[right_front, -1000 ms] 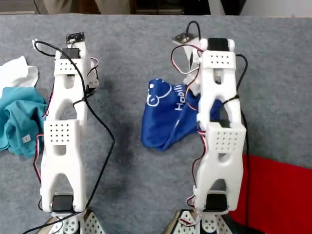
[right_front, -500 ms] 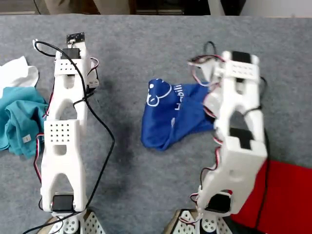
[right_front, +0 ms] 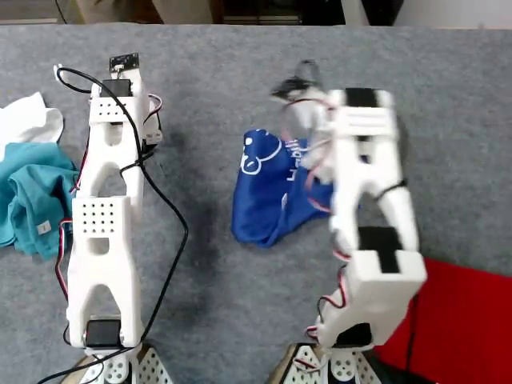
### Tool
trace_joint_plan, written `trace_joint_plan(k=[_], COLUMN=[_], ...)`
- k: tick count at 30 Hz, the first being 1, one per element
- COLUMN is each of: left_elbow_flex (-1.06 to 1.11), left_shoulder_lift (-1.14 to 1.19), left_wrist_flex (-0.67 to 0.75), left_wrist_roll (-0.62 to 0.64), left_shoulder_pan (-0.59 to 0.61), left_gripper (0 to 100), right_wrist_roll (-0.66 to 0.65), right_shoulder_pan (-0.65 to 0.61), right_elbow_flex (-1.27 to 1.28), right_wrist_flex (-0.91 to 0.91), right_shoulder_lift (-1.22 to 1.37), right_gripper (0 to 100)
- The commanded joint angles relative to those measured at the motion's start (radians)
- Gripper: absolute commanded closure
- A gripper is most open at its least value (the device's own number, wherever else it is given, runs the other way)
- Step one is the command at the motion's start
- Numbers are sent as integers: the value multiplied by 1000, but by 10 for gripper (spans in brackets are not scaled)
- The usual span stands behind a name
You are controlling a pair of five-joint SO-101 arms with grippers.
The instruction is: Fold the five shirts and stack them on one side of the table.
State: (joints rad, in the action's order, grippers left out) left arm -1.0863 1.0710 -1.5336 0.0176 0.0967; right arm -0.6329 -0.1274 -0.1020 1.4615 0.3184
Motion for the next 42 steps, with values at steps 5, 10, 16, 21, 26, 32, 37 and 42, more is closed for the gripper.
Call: trace_joint_plan(k=[5,10,16,21,26,32,37,42], left_elbow_flex=[-37,-40,-40,-40,-38,-38,-40,-40], left_shoulder_lift=[-16,-16,-16,-16,-16,-16,-16,-16], left_wrist_flex=[9,9,9,9,9,9,9,9], left_wrist_roll=[-3,-3,-3,-5,-5,-5,-5,-5], left_shoulder_pan=[9,9,9,8,5,8,9,9], left_gripper=[981,981,981,981,981,981,981,981], right_wrist_roll=[66,63,61,61,61,44,40,26], right_shoulder_pan=[-107,-93,-30,39,68,79,133,193], right_elbow_flex=[-130,-278,-397,-452,-532,-558,-509,-498], right_wrist_flex=[-72,-23,54,137,216,250,249,304], right_shoulder_lift=[177,303,435,453,453,458,455,453], right_gripper=[993,993,993,993,993,993,993,993])
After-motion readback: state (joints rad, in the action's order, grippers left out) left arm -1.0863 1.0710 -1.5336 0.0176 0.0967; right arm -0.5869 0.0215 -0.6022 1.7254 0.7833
